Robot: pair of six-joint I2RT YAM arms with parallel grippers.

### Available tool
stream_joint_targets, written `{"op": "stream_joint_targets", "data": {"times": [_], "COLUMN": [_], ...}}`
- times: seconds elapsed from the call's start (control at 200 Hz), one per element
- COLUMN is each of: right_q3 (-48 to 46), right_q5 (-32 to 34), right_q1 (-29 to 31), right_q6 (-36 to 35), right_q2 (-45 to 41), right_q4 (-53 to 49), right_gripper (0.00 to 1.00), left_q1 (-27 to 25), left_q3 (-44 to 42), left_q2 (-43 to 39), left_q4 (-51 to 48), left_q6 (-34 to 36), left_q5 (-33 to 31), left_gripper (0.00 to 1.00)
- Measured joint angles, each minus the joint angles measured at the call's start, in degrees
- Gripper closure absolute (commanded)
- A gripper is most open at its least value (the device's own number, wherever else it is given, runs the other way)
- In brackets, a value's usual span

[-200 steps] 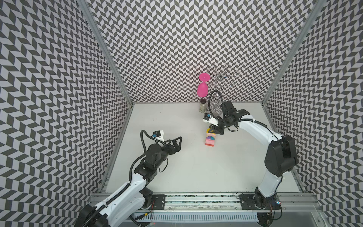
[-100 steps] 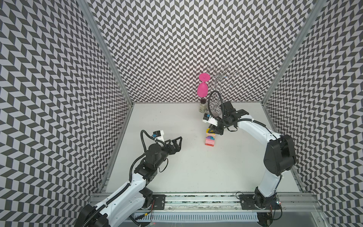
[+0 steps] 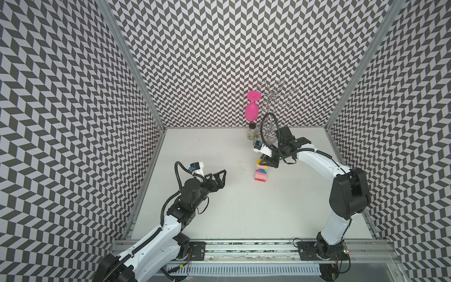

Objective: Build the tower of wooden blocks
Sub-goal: 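Lower the yellow block with the right gripper onto the pink top block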

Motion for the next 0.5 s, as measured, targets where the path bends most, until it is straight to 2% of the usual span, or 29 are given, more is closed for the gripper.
{"op": "stream_joint_targets", "data": {"times": [0.501], "right_q3": [-2.6], "right_q5": [0.0], "right_q1": [0.0], "right_q6": [1.0], "right_q2": [-2.0], "right_q4": [1.2], "right_gripper": [0.99], "left_q1": [0.0], "left_q3": [0.0], "left_q2": [0.0], "left_q4": [0.0], "left_q6": [0.0], "left_q5": [0.0], "left_gripper": [0.01]}}
